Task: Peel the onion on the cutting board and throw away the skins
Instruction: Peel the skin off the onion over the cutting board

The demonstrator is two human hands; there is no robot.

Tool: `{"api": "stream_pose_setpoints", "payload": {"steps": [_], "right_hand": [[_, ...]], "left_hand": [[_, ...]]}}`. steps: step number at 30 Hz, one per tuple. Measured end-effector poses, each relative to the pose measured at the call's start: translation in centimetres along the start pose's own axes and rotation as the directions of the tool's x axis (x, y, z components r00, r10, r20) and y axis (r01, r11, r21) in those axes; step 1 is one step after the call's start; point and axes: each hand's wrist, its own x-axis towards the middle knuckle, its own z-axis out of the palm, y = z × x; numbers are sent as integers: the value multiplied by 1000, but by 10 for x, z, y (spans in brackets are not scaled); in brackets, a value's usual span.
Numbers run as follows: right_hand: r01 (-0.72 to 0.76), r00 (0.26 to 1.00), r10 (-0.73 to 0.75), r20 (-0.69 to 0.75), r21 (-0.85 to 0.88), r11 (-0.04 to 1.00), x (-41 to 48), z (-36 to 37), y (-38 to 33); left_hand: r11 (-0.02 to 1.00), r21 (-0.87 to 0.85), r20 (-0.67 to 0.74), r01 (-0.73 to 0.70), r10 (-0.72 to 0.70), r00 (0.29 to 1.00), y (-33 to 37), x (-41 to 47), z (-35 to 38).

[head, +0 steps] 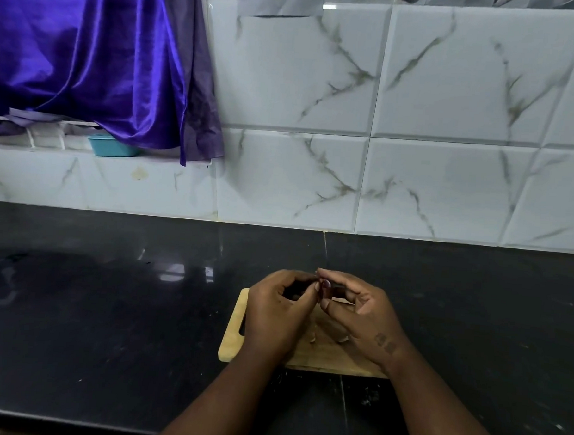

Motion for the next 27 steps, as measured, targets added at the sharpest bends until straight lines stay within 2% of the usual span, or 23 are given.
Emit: {"api": "stream_pose_setpoints", "payload": {"steps": [3, 14, 20, 27], "right_hand": [[16, 1000, -16, 2, -28, 999, 0, -2, 1], [38, 999, -38, 1, -50, 998, 0, -2, 1], [53, 999, -54, -5, -66, 996, -1, 0, -1], [47, 997, -53, -49, -110, 993, -1, -2, -3]], "left_hand": [[999, -44, -5, 21, -21, 1000, 1, 1, -1], [1000, 14, -14, 13, -13, 1000, -6, 1, 2], [997, -41, -42, 65, -67, 997, -3, 1, 3], [993, -80, 8, 88, -88, 996, -2, 0, 5]]}}
